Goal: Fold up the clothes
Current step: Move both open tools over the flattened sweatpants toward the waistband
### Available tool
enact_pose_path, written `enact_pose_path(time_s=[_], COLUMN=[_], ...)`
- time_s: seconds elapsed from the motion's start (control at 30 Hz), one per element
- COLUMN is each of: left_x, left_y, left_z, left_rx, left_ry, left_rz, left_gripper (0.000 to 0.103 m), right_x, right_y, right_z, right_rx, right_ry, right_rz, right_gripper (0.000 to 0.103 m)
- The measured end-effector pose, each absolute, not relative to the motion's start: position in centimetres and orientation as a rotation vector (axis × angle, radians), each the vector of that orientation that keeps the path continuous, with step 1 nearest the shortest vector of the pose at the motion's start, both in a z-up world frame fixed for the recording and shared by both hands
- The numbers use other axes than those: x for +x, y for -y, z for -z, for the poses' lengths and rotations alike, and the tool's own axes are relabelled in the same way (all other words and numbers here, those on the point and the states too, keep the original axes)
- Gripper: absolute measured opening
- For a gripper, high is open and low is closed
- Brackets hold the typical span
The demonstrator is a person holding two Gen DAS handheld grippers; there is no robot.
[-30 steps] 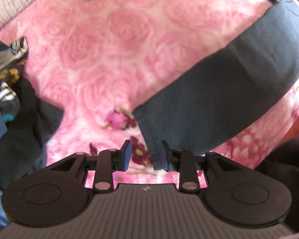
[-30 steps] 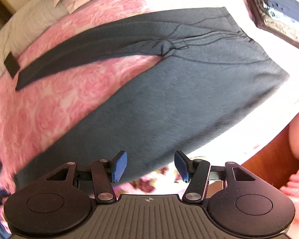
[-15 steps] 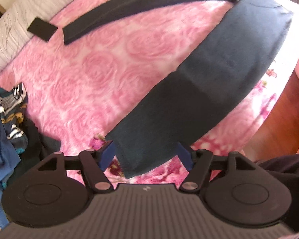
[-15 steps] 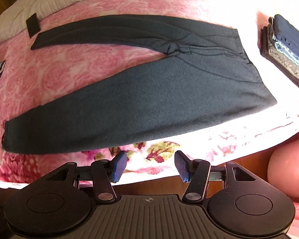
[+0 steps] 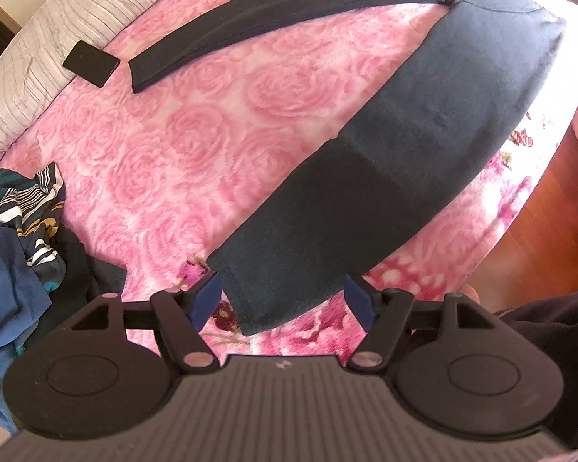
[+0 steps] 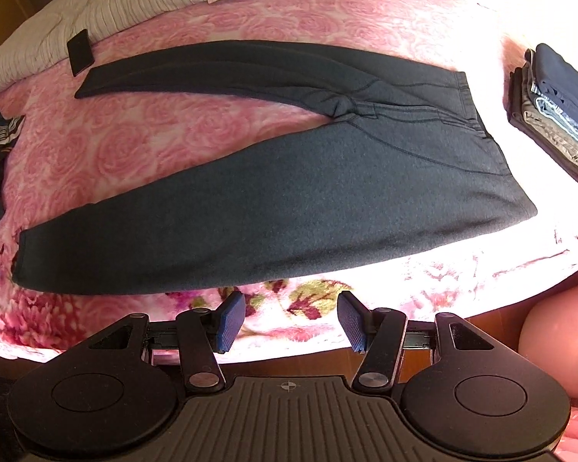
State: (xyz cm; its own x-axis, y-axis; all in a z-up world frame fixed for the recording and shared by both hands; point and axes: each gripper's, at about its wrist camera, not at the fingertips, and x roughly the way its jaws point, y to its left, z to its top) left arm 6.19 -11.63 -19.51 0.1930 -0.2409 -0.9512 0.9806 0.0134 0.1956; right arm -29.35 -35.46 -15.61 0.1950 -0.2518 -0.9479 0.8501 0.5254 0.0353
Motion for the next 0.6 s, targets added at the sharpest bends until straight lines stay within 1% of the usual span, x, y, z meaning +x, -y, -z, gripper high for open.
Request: enact_pose_path(time_s=[0.6], left_x=[5.4], left_y=[12.1], left_z=[19.1], left_rx=[1.14], left_ry=[-0.859], left_rz=[1.176], left_gripper=[0.067], right_x=[-30.2], right_y=[35.9], right_z=[15.7], right_rx=[0.651], right_ry=[-1.108], right_rz=[0.836], right_gripper=[0.057])
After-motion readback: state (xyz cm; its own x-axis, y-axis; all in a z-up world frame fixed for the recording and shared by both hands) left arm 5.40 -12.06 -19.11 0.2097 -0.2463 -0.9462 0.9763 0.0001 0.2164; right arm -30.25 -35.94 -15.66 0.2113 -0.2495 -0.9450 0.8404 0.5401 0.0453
